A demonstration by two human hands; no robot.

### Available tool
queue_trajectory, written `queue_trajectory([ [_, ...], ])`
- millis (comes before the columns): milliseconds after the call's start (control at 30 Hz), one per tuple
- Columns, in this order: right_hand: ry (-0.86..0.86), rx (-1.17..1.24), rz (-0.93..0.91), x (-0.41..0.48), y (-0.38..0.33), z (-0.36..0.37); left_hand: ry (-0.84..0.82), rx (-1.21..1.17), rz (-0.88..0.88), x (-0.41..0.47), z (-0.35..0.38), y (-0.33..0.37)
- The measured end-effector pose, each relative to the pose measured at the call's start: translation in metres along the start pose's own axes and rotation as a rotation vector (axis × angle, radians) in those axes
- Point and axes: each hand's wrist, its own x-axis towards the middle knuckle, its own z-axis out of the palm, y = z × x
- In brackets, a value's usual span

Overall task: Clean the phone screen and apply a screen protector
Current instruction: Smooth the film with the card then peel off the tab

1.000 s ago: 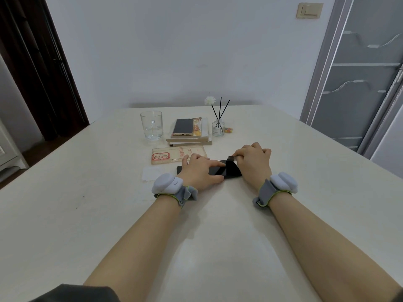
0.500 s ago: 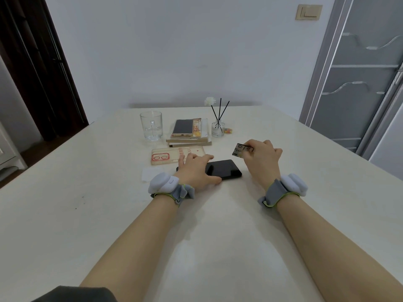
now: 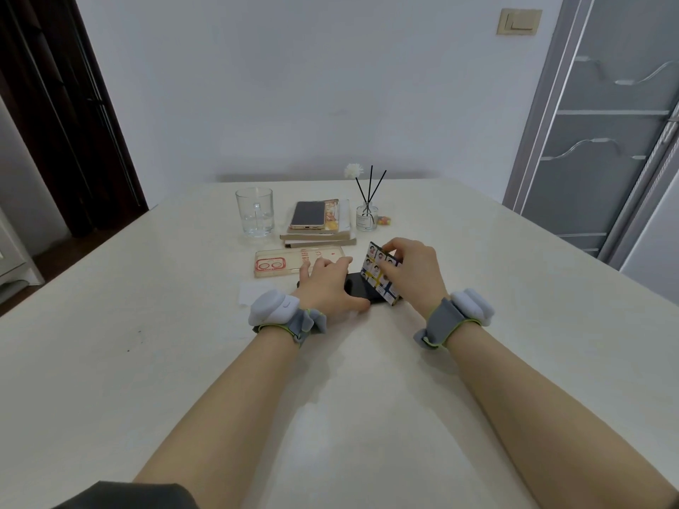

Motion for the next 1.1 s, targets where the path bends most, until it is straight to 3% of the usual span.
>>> queue_trajectory([
  [167,0.075,-0.086,0.137,0.008,0.022,-0.014,-0.013,-0.027,0.008,-0.003,-0.002,0.002],
  [333,0.191,0.012,0.178,0.007,0.022,-0.02,-0.009,-0.023,0.008,-0.003,-0.001,0.002],
  [533,0.044,-0.003,0.119,0.005,0.004,-0.004,-0.011,-0.018,0.008,-0.003,-0.002,0.002],
  [700,0.143,-0.062,0.211,0.007,0.02,-0.017,0.0,-0.028,0.012,-0.003,-0.002,0.001],
  [867,0.162,0.058,0.135,0.006,0.005,-0.011,-0.014,-0.035,-0.012,-0.003,-0.007,-0.005],
  [1100,-0.031,0.107,0.047,-0.004,-0.024,0.016,-0.018,-0.018,-0.025,-0.004,-0.012,-0.008],
])
